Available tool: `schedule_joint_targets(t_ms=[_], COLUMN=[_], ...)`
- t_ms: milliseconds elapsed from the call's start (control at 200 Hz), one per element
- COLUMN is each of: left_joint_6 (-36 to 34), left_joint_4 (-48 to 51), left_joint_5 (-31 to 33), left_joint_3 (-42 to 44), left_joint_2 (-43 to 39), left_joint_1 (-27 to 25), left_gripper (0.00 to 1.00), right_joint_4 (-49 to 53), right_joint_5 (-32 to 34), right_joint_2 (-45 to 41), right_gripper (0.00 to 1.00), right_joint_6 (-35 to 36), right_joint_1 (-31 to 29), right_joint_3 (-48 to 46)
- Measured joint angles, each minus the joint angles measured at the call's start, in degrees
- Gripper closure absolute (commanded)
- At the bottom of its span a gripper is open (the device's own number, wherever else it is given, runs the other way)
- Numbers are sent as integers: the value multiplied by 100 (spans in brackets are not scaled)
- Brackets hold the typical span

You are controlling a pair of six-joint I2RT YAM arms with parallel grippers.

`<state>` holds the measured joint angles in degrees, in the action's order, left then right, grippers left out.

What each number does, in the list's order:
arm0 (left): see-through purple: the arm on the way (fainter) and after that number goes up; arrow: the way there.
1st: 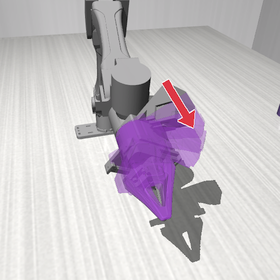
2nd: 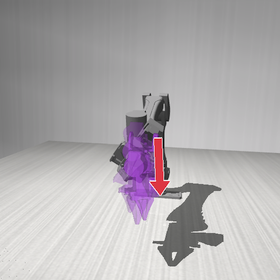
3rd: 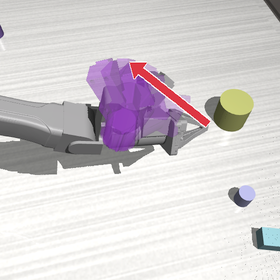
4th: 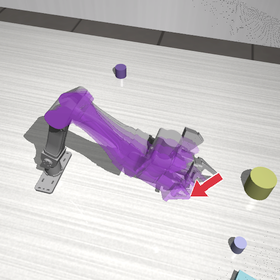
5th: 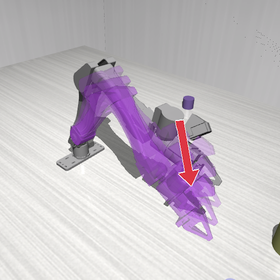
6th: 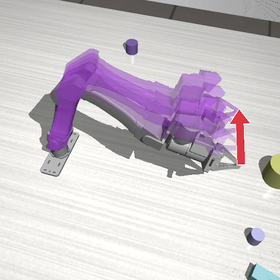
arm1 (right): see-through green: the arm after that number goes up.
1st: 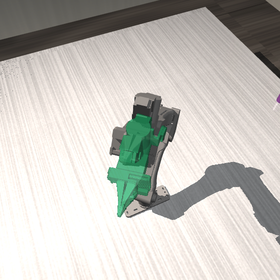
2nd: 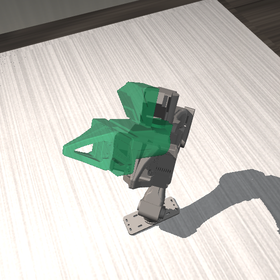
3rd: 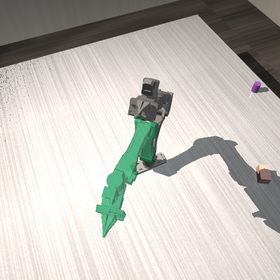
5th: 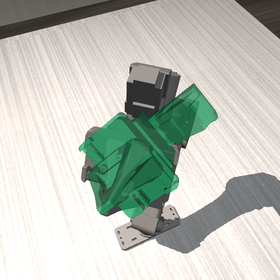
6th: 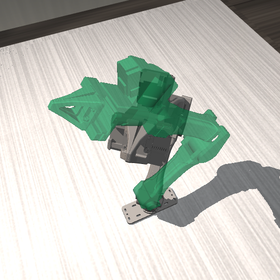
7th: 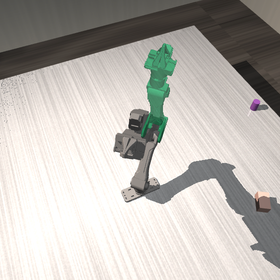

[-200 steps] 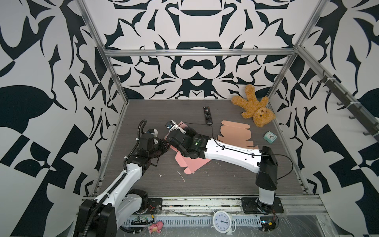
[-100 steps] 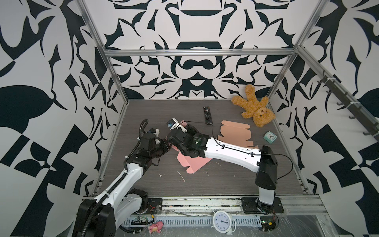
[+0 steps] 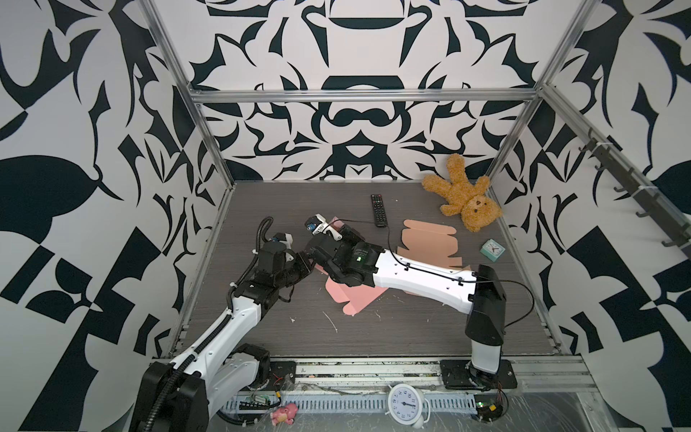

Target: Fold the paper box

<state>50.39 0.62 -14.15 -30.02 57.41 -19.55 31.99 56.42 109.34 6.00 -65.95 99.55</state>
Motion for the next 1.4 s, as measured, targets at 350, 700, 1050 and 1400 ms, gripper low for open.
schedule_joint_targets(t_ms=[350,700,1050,1400], left_joint_6=[-2,-4,-33,-136], left_joint_4=[17,35,57,48], left_joint_5=[4,4,7,76], left_joint_3=[2,0,0,0], left_joint_2=[-57,-101,-131,-125], left_joint_1=[-24,-24,-35,-46], left_gripper=[89,89,88,89], right_joint_4=[-190,-232,-376,-581], right_joint_5=[188,299,321,-48], right_joint_2=[0,0,-11,-420], right_gripper=[89,91,76,54], right_joint_6=[35,168,214,133], right_joint_1=[-46,-52,-96,-160], right_joint_3=[-98,-105,-232,-697])
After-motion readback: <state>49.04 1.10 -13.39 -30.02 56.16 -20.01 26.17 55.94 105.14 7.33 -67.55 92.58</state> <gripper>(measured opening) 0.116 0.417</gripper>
